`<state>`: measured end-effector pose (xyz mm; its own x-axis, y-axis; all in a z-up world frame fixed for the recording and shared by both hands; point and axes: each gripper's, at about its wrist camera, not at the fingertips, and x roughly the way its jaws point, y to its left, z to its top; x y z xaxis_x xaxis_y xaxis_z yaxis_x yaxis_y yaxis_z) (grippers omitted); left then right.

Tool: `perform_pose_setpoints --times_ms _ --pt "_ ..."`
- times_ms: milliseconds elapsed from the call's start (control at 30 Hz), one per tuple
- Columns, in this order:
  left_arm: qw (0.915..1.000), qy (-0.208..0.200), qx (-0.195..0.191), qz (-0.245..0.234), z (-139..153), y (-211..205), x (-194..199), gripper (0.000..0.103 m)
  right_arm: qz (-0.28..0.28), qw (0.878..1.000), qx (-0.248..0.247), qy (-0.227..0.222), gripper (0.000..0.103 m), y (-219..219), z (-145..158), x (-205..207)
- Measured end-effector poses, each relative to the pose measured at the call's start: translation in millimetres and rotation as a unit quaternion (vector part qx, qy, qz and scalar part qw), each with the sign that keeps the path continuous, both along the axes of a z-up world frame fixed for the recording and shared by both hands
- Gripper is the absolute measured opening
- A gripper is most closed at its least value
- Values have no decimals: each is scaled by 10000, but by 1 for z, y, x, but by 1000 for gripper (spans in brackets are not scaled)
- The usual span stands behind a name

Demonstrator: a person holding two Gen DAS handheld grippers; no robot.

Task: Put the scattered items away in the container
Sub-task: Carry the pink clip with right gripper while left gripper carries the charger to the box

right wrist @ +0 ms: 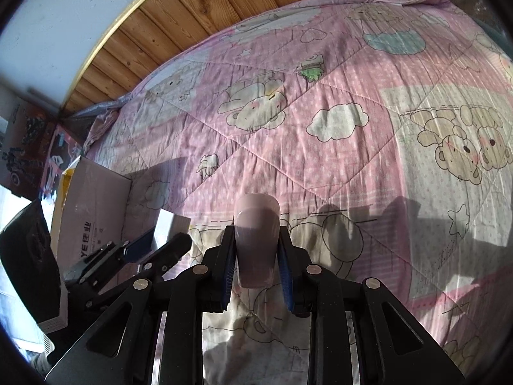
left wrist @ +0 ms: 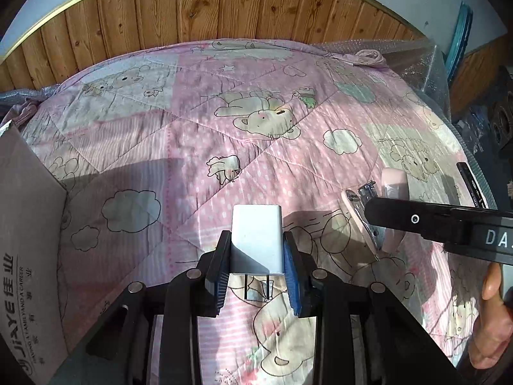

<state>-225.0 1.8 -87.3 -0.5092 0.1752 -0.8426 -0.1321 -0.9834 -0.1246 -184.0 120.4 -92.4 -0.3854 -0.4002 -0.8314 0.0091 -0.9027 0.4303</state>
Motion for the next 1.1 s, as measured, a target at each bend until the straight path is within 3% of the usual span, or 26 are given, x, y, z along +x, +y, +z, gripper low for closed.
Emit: perform_pose_setpoints --times_ms 233,833,1100 --pt "9988 110 -463 149 25 -12 39 31 46 9995 73 288 26 -15 14 22" --pt "9960 465 -109 758 86 -71 136 31 53 9992 229 315 26 -64 0 93" --pt "9928 594 110 1036 97 -101 167 31 158 9980 206 580 26 -97 24 130"
